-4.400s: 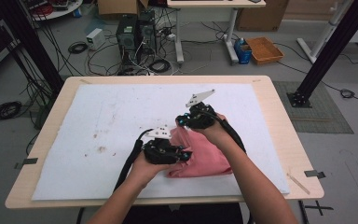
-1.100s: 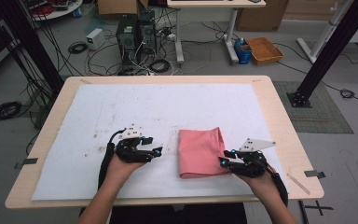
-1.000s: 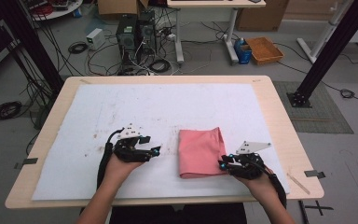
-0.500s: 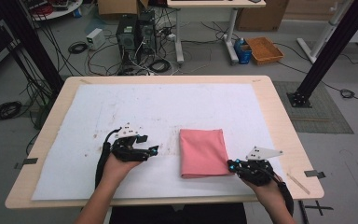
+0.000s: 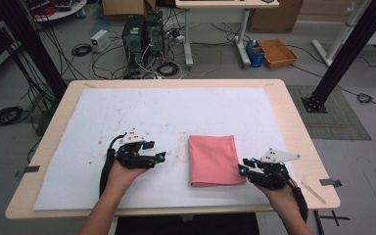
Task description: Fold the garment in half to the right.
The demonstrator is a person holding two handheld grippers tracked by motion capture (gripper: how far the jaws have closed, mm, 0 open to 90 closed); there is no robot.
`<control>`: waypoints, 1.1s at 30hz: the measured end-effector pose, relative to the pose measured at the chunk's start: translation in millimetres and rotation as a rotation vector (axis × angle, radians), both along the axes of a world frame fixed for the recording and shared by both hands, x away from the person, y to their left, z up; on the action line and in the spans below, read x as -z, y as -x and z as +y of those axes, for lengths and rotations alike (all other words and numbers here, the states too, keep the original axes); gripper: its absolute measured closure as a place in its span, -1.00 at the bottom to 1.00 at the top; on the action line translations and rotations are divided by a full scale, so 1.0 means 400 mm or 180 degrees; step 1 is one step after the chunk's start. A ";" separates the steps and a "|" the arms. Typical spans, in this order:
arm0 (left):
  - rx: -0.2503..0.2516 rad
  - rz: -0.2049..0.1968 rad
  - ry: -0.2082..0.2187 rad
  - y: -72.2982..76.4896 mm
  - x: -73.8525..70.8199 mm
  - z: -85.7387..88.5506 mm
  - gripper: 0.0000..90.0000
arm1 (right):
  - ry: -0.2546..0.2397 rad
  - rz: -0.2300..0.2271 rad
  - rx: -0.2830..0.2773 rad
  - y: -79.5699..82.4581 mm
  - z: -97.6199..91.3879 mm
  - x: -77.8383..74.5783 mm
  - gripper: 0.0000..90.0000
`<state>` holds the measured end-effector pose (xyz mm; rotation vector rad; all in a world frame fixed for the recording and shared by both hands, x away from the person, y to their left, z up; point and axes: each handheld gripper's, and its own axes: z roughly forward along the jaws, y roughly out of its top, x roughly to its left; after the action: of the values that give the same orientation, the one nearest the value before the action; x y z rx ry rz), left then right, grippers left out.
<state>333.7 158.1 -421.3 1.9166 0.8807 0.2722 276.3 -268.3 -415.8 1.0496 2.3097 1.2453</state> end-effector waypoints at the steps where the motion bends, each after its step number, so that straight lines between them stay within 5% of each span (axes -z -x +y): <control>1: 0.0003 0.0002 -0.0003 0.000 -0.001 0.001 -0.27 | -0.0002 -0.0041 -0.0034 -0.003 0.011 -0.007 0.44; 8: -0.0075 -0.0018 0.0015 -0.003 -0.005 0.018 -0.27 | 0.0065 -0.0108 -0.0433 -0.024 0.144 -0.026 0.13; 14: -0.0121 -0.0026 0.0034 -0.004 -0.009 0.032 -0.27 | 0.0164 -0.0089 -0.0596 -0.029 0.233 -0.015 0.09; 20: -0.0109 -0.0036 0.0033 -0.004 -0.010 0.032 -0.27 | 0.0633 -0.0115 -0.0610 -0.015 0.320 0.038 0.11; 27: -0.0110 -0.0029 0.0030 -0.004 -0.010 0.031 -0.27 | 0.0641 -0.0139 -0.0637 0.001 0.326 0.050 0.17; 30: -0.0107 -0.0029 0.0040 -0.004 -0.010 0.033 -0.27 | 0.0492 -0.0109 -0.0608 -0.013 0.297 0.018 0.10; 33: -0.0133 -0.0029 0.0048 -0.005 -0.009 0.036 -0.27 | 0.0421 -0.0224 -0.0370 -0.042 0.244 -0.023 0.10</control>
<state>335.8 172.4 -417.6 1.8833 0.9150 0.2983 293.1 -170.8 -406.7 0.8250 2.3914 1.1334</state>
